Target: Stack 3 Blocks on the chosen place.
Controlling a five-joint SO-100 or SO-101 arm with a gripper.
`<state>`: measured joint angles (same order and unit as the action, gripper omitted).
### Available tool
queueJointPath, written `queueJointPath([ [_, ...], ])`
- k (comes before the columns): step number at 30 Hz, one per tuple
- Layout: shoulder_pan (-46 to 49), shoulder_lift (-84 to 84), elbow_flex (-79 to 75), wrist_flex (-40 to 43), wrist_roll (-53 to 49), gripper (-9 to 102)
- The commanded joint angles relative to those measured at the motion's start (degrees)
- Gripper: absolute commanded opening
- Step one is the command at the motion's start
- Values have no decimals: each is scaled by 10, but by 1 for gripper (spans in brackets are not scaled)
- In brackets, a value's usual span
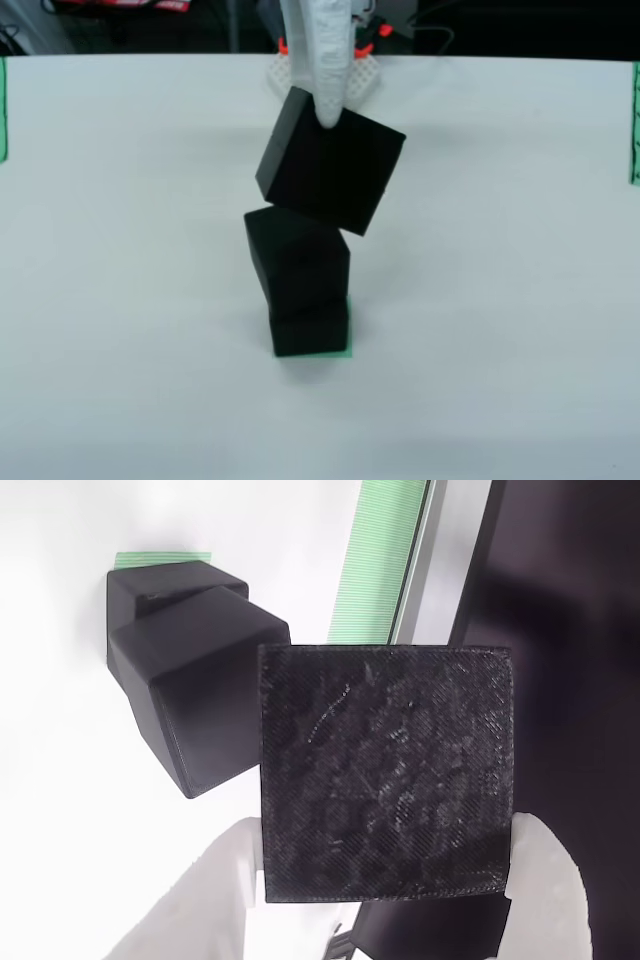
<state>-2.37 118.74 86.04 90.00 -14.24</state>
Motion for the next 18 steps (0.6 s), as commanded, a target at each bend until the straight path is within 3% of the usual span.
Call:
queueJointPath([
  [1, 21, 19, -2, 1, -23, 22],
  [18, 25, -5, 10, 1, -12, 22],
])
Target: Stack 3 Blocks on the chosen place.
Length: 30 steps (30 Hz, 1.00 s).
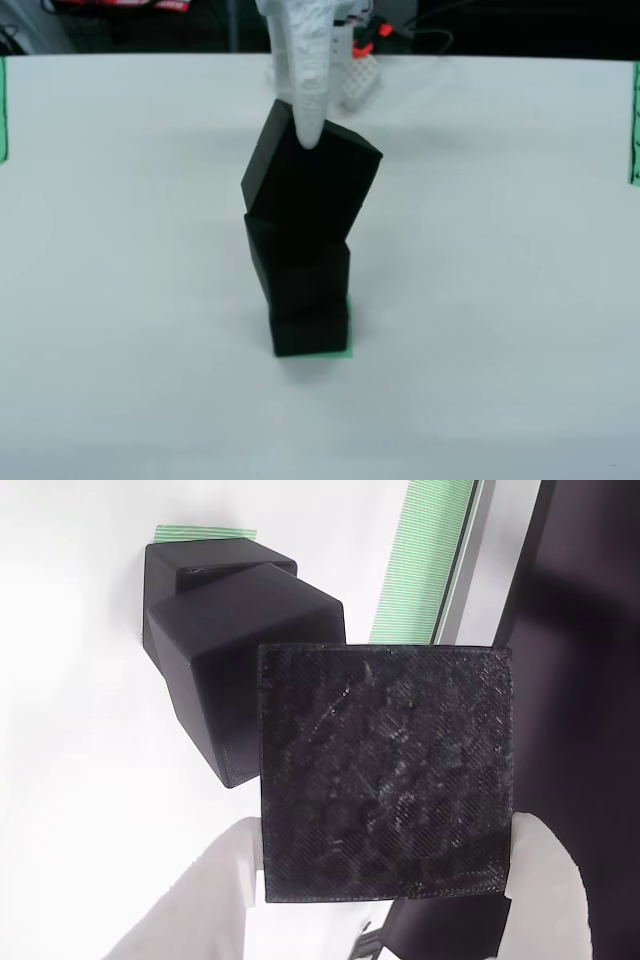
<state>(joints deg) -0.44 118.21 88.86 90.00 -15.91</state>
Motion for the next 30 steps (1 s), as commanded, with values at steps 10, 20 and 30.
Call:
queueJointPath([
  [10, 6, -2, -36, -6, -7, 22],
  [20, 11, -14, -33, -16, 4, 22],
  [30, 18, -34, -34, -28, 77, 22],
])
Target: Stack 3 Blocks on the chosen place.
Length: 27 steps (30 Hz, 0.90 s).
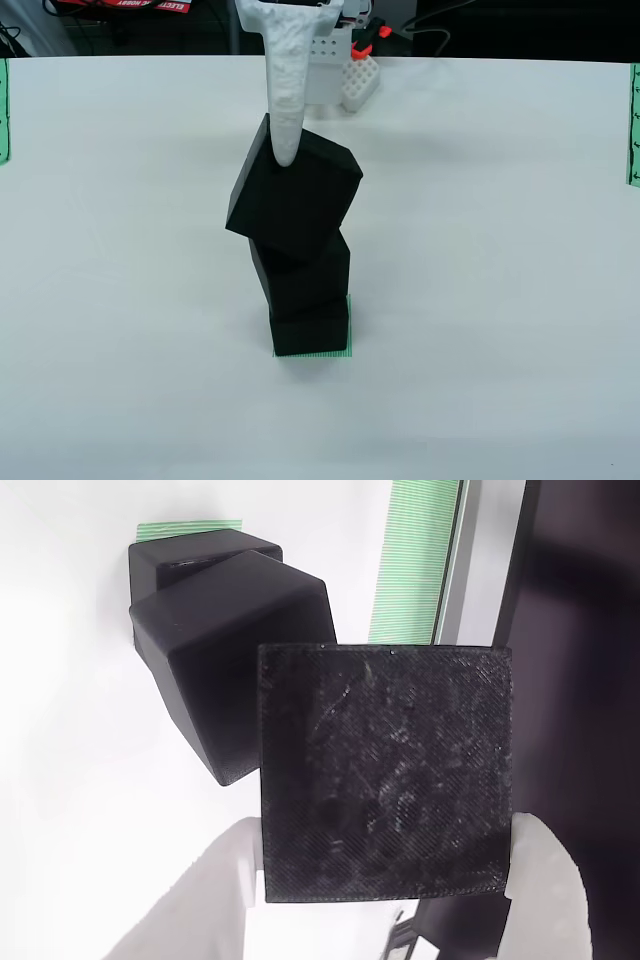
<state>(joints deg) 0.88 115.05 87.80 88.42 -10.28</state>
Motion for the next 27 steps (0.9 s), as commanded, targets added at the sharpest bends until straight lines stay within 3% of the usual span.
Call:
queueJointPath([
  [1, 5, -4, -26, -13, 32, 22],
  [9, -15, -1, -62, -3, 83, 22],
  [27, -37, 48, 17, -11, 101, 22],
])
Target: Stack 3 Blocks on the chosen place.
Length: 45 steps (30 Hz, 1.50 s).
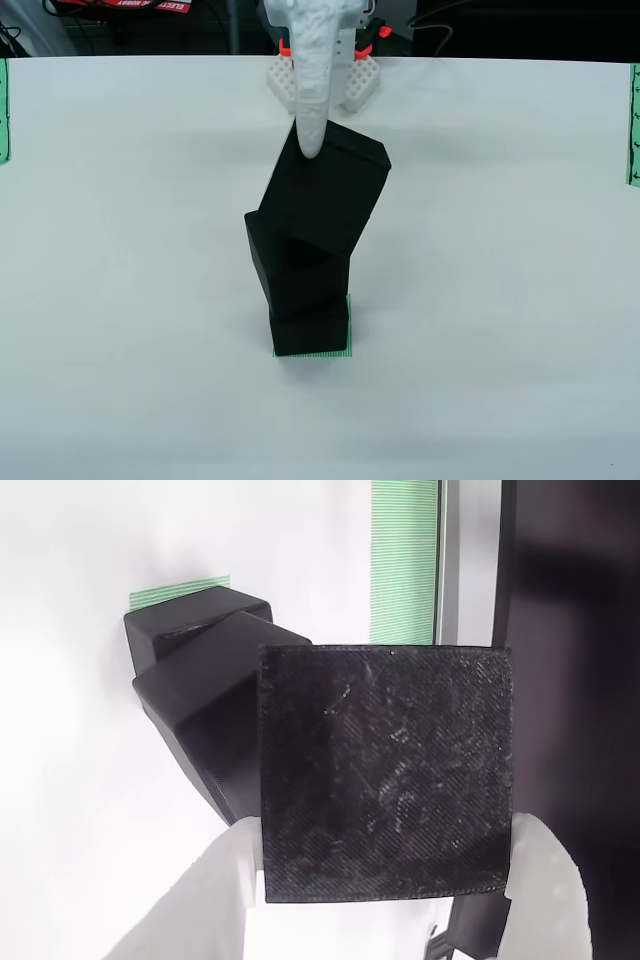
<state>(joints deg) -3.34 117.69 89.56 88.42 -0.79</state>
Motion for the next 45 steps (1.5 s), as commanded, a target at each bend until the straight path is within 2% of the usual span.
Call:
queueJointPath([
  [1, 8, 22, 0, -13, 11, 22],
  [13, 16, 20, 4, -25, 73, 22],
  [45, 3, 18, 32, -27, 77, 22],
])
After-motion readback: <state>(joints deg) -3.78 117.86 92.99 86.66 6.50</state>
